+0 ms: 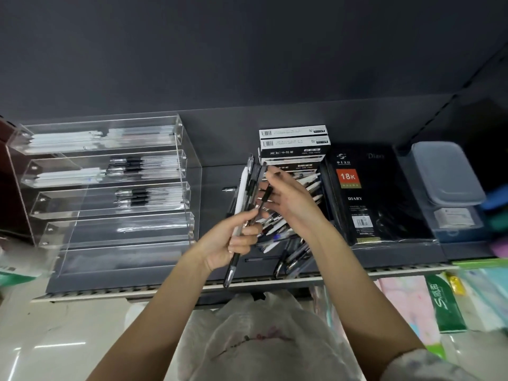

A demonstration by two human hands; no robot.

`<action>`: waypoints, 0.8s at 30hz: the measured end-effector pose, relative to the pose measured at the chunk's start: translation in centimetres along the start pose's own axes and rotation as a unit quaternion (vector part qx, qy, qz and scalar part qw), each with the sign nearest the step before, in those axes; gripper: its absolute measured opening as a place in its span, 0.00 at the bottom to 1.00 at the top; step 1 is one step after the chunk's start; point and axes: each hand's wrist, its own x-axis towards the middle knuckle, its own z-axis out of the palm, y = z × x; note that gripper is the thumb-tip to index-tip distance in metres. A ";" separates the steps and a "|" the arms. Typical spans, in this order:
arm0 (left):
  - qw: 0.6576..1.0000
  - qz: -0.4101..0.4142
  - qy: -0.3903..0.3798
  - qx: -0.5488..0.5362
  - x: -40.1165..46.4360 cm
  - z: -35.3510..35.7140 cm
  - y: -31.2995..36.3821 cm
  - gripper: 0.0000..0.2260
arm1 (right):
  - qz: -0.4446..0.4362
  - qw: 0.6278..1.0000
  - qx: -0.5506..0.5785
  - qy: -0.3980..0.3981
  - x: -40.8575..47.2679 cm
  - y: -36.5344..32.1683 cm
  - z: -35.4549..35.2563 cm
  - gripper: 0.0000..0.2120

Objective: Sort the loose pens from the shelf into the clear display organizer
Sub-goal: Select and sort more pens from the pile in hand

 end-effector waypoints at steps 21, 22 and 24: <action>0.998 0.061 0.014 0.029 -2.0 1.0 -0.9 0.14 | -0.032 0.974 -0.212 -0.078 1.4 -2.2 1.4 0.10; 0.997 0.066 0.022 0.034 -2.1 0.9 -0.9 0.14 | -0.035 0.969 -0.231 -0.077 1.6 -2.6 1.4 0.10; 0.996 0.075 0.032 0.042 -2.1 0.5 -0.8 0.15 | -0.043 0.968 -0.239 -0.067 2.0 -3.4 1.4 0.10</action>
